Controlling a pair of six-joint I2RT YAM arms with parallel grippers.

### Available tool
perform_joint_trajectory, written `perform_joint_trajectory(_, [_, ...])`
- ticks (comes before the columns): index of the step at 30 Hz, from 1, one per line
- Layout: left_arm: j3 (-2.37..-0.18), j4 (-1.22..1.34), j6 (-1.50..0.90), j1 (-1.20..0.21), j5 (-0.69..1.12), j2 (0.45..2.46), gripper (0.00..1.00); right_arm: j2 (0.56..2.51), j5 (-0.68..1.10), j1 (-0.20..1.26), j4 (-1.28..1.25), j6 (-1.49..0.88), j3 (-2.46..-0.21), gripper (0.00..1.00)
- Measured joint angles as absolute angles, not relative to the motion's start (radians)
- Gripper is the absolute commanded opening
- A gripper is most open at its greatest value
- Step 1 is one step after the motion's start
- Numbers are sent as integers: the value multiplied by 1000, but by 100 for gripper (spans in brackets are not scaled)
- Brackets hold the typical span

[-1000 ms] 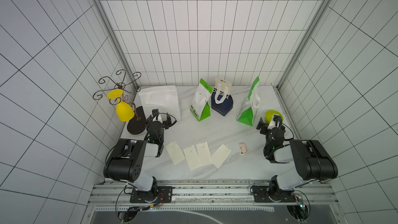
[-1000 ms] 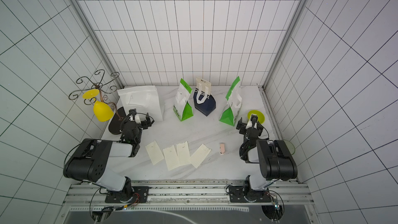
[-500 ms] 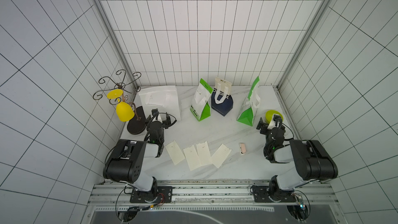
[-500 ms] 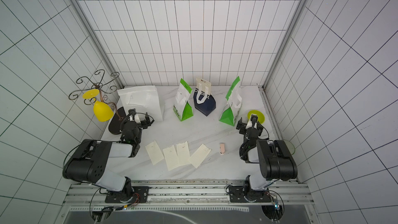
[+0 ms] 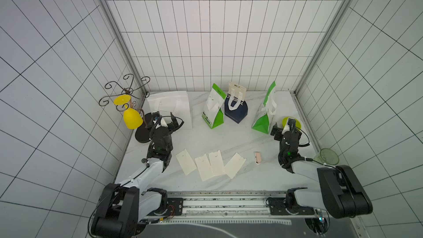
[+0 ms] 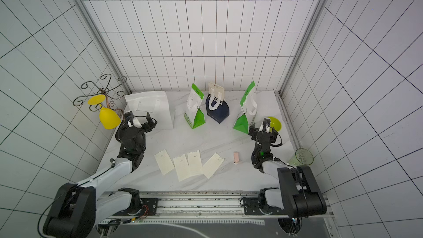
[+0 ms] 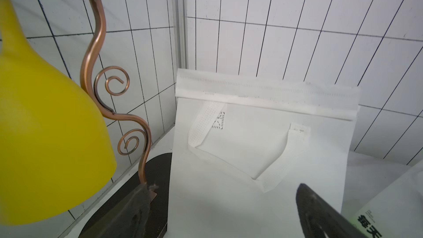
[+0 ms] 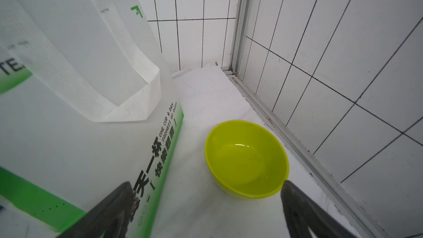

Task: Staple the receipts to the bags
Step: Move the takeout bag to the center of the board.

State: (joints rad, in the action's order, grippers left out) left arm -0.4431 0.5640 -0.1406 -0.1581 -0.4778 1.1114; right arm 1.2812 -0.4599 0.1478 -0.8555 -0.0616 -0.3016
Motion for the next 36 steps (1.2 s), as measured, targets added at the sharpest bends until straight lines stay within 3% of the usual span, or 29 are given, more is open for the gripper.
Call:
perform_joint_trajectory(4, [-553, 430, -326, -155, -497, 1040, 98, 1203, -553, 210, -751, -139, -342, 99])
perform_joint_trajectory(8, [-586, 292, -604, -98, -464, 939, 98, 1147, -579, 215, -597, -386, -385, 100])
perform_joint_trajectory(15, [-585, 241, -806, -31, -251, 917, 98, 1087, -360, 122, -539, -612, -384, 99])
perform_joint_trajectory(19, [-588, 245, -859, -31, -151, 917, 98, 1039, -262, 183, -497, -580, -393, 94])
perform_joint_trajectory(25, [-739, 122, -852, -31, -30, 937, 90, 1055, -71, 425, -392, -441, -524, 90])
perform_joint_trajectory(27, [-826, 54, -831, -30, -15, 950, 90, 1107, 3, 492, -356, -388, -634, 88])
perform_joint_trajectory(32, [-913, -62, -770, -23, -27, 939, 91, 1306, 176, 643, -311, -261, -960, 71])
perform_joint_trajectory(36, [-960, -151, -733, -4, -36, 969, 91, 1462, 271, 719, -271, -191, -1154, 68])
